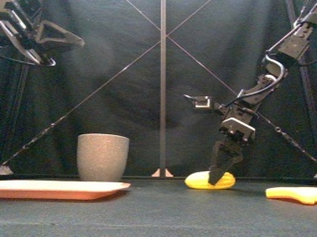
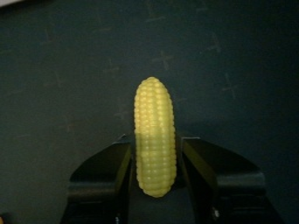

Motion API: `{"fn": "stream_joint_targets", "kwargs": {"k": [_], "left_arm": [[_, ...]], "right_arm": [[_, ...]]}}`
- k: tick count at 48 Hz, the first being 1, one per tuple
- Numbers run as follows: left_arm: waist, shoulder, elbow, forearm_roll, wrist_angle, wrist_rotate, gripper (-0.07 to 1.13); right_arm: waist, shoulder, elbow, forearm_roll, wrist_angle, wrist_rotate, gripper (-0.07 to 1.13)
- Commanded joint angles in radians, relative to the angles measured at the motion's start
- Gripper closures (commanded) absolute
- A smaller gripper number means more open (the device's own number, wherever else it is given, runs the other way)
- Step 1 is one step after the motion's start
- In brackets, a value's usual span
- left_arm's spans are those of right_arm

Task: Pick the corn then place it in the grey bowl
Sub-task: Place corn in the grey bowl

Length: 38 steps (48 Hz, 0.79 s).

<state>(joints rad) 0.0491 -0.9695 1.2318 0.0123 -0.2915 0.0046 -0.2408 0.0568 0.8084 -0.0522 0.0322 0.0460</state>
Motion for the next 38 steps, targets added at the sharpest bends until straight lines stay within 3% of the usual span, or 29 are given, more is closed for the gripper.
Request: {"fn": "stream_joint_targets", "kwargs": {"k": [1, 20, 38], "left_arm": [[-0.002, 0.0, -0.012, 0.0, -0.006, 0.0, 1.1], [0.003, 0.0, -0.015, 0.002, -0.008, 0.0, 1.1], [0.005, -0.003, -0.02, 0.009, -0.011, 0.002, 1.1]], "right_arm": [[-0.005, -0.018, -0.04, 0.0, 0.002, -0.002, 0.51], [-0.002, -0.107, -0.385, -0.077, 0.137, -0.009, 0.51], [-0.031, 0.144, -0.741, -0.08, 0.183, -0.015, 0.5]]}}
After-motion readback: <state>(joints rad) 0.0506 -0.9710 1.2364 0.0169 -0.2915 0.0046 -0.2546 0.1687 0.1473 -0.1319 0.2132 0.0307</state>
